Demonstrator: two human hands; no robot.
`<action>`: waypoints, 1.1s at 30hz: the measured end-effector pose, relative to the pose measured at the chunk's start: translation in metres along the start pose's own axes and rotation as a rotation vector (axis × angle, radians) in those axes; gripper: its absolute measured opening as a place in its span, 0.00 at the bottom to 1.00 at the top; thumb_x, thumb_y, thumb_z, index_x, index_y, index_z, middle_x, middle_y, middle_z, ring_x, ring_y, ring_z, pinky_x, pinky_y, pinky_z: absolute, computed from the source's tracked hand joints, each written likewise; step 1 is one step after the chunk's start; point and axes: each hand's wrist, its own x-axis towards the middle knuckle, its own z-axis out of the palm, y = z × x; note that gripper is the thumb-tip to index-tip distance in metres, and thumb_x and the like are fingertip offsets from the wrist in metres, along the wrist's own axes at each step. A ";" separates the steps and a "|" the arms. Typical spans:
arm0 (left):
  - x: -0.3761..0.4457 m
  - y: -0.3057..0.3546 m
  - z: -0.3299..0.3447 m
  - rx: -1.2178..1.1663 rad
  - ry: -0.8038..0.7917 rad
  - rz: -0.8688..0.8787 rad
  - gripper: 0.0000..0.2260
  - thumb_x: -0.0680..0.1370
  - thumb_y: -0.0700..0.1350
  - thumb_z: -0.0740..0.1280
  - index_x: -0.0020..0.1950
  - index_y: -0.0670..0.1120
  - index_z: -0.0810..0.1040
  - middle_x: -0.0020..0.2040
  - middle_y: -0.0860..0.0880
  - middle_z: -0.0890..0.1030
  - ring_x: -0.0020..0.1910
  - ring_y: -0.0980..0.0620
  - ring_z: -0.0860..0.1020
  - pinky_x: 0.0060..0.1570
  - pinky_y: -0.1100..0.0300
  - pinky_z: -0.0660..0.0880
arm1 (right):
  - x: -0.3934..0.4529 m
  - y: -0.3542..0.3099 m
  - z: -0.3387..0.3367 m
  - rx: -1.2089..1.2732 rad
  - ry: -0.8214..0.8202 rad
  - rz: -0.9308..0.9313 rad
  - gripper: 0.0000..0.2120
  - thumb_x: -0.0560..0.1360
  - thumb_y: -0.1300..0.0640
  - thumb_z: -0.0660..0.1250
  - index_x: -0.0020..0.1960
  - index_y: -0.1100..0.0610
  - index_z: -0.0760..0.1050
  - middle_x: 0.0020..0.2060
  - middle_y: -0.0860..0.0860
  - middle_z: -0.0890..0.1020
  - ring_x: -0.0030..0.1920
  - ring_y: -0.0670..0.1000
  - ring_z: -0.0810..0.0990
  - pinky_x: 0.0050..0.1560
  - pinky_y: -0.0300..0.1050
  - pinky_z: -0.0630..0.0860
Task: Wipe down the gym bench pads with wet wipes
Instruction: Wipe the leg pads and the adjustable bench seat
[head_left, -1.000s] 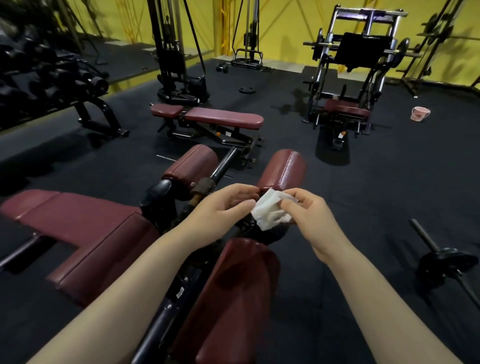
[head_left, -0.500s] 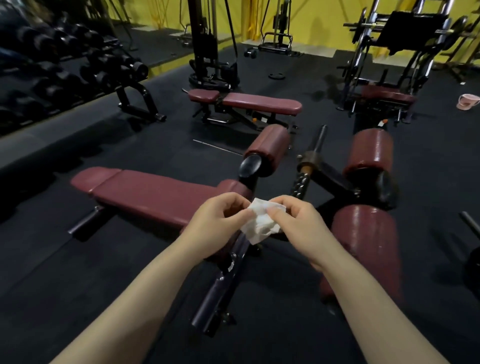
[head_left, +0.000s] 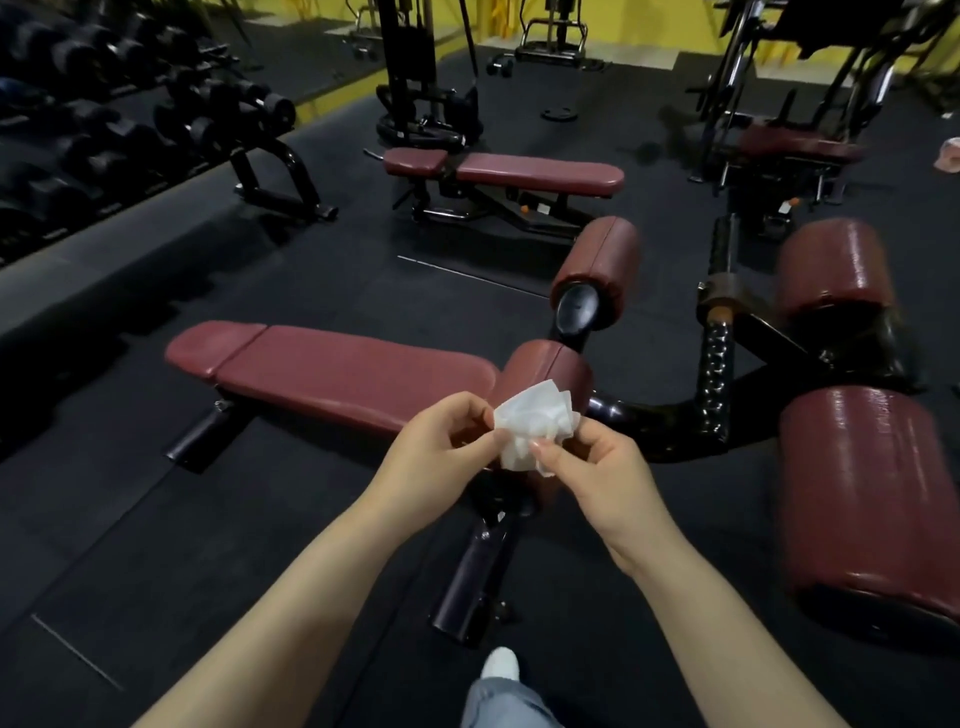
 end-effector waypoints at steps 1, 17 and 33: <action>0.007 -0.005 -0.001 0.024 -0.012 -0.004 0.03 0.77 0.45 0.70 0.44 0.51 0.78 0.41 0.53 0.84 0.39 0.53 0.82 0.43 0.58 0.78 | 0.007 0.003 -0.001 0.006 0.012 -0.006 0.08 0.76 0.63 0.69 0.54 0.56 0.81 0.47 0.50 0.86 0.50 0.48 0.85 0.51 0.40 0.79; 0.127 -0.031 -0.010 0.190 -0.122 -0.010 0.06 0.80 0.45 0.65 0.48 0.56 0.78 0.46 0.59 0.81 0.48 0.63 0.78 0.50 0.62 0.75 | 0.140 0.077 -0.046 -0.826 0.406 -0.483 0.17 0.76 0.69 0.62 0.63 0.63 0.78 0.62 0.54 0.79 0.63 0.52 0.75 0.68 0.41 0.68; 0.159 -0.011 0.008 0.325 -0.432 0.305 0.10 0.79 0.40 0.63 0.53 0.53 0.79 0.51 0.58 0.80 0.53 0.61 0.75 0.55 0.66 0.72 | 0.121 0.099 -0.049 -0.900 0.385 -0.423 0.22 0.75 0.70 0.58 0.67 0.63 0.75 0.65 0.56 0.77 0.68 0.54 0.74 0.73 0.48 0.65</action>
